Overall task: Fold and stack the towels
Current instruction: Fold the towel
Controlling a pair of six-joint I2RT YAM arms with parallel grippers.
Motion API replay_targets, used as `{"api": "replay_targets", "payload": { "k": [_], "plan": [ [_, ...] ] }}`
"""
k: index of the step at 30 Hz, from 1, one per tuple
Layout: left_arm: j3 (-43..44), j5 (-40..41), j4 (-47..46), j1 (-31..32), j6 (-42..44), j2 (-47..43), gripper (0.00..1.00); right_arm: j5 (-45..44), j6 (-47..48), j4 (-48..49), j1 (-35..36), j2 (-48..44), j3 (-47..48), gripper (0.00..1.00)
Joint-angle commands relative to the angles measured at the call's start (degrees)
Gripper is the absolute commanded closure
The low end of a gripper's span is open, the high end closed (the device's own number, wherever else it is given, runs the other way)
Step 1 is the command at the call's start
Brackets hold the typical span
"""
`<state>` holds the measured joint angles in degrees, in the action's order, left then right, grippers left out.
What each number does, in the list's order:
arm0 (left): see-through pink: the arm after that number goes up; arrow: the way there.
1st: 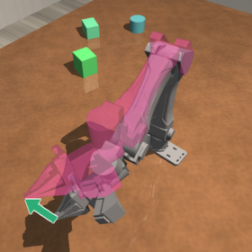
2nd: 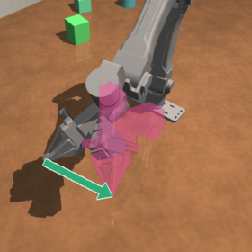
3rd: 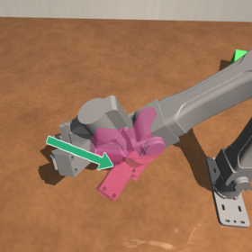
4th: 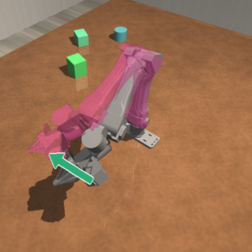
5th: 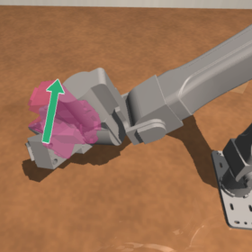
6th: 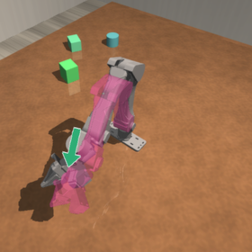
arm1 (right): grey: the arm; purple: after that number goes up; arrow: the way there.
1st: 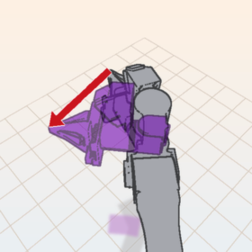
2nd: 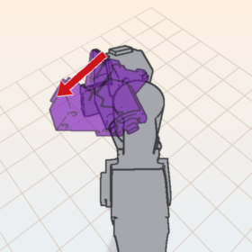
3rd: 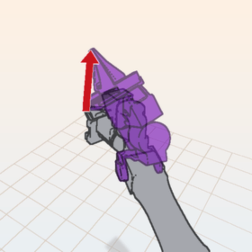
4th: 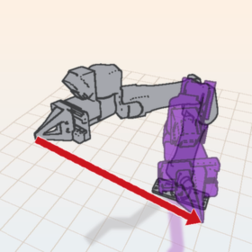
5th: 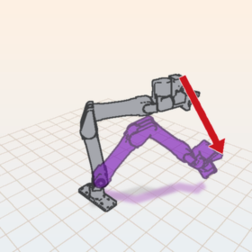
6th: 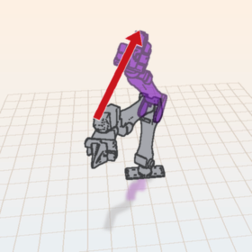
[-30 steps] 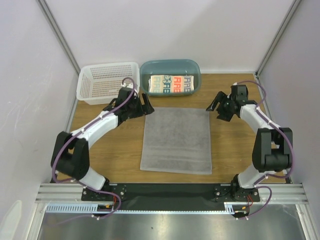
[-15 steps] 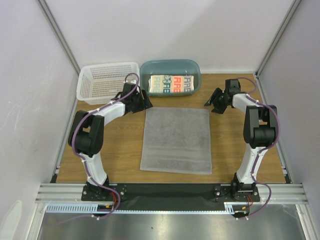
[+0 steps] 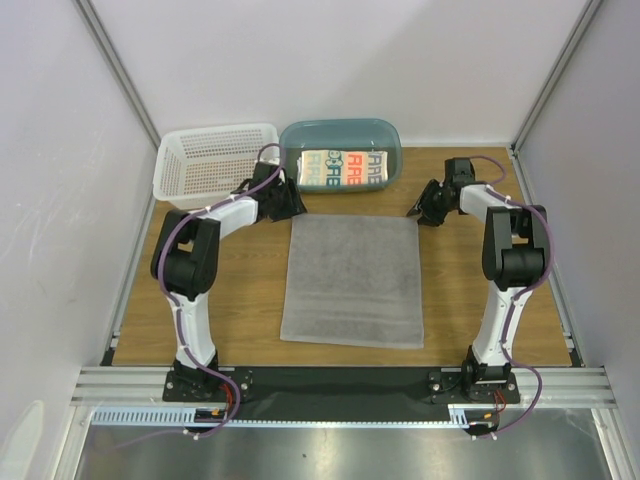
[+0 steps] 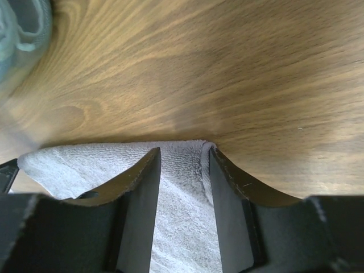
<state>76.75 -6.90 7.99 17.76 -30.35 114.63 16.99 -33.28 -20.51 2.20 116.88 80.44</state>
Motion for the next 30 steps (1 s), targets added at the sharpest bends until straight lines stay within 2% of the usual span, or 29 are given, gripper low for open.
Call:
{"api": "replay_targets", "payload": {
  "k": [1, 5, 7, 8, 10, 11, 12, 14, 15, 22, 26, 30],
  "plan": [
    [2.70, -1.28, -0.17, -0.53, 1.52, 1.03, 0.44, 0.67, -0.38, -1.20, 0.44, 0.98, 2.79, 0.57],
    [2.79, -1.54, -0.34, -0.53, 1.78, 2.09, 0.46, 0.76, -0.39, -2.07, 0.70, 1.68, 3.67, 0.59],
    [2.79, -1.89, -0.43, -0.53, 2.05, 2.35, 0.57, 1.02, -0.30, -2.60, 0.70, 1.60, 3.84, 0.65],
    [2.79, -1.98, -0.43, -0.53, 2.22, 2.35, 0.61, 0.85, -0.30, -2.69, 0.70, 1.34, 3.84, 0.71],
    [2.70, -2.16, -0.78, -0.53, 2.40, 2.09, 0.71, 0.67, -0.12, -2.95, 0.70, 1.16, 3.75, 0.74],
    [2.62, -2.68, -1.13, -0.53, 2.49, 1.92, 0.75, 0.76, -0.03, -3.04, 0.79, 1.07, 3.75, 0.80],
    [2.70, -2.86, -1.48, -0.53, 2.66, 2.00, 0.85, 0.76, 0.05, -3.13, 0.70, 1.07, 3.75, 0.85],
    [2.62, -3.03, -1.75, -0.53, 2.84, 1.57, 0.96, 1.20, 0.23, -3.30, 0.70, 0.89, 4.02, 0.97],
    [2.44, -3.04, -2.18, -0.53, 3.01, 1.39, 1.00, 1.37, 0.32, -3.39, 0.70, 0.81, 4.19, 0.99],
    [-1.51, -2.68, -4.64, -0.53, 6.00, -5.72, 1.00, 1.81, 2.34, -3.04, 0.79, -3.49, 3.49, 1.00],
    [-4.67, -4.17, -6.57, -0.53, 7.85, -11.34, 0.99, 3.48, 2.78, -2.43, 0.88, -7.97, 1.39, 1.00],
    [-11.33, -7.51, -10.88, -0.53, 9.95, -17.23, 1.00, 4.10, 3.39, -2.69, 0.97, -15.43, -2.30, 1.00]
  ]
}}
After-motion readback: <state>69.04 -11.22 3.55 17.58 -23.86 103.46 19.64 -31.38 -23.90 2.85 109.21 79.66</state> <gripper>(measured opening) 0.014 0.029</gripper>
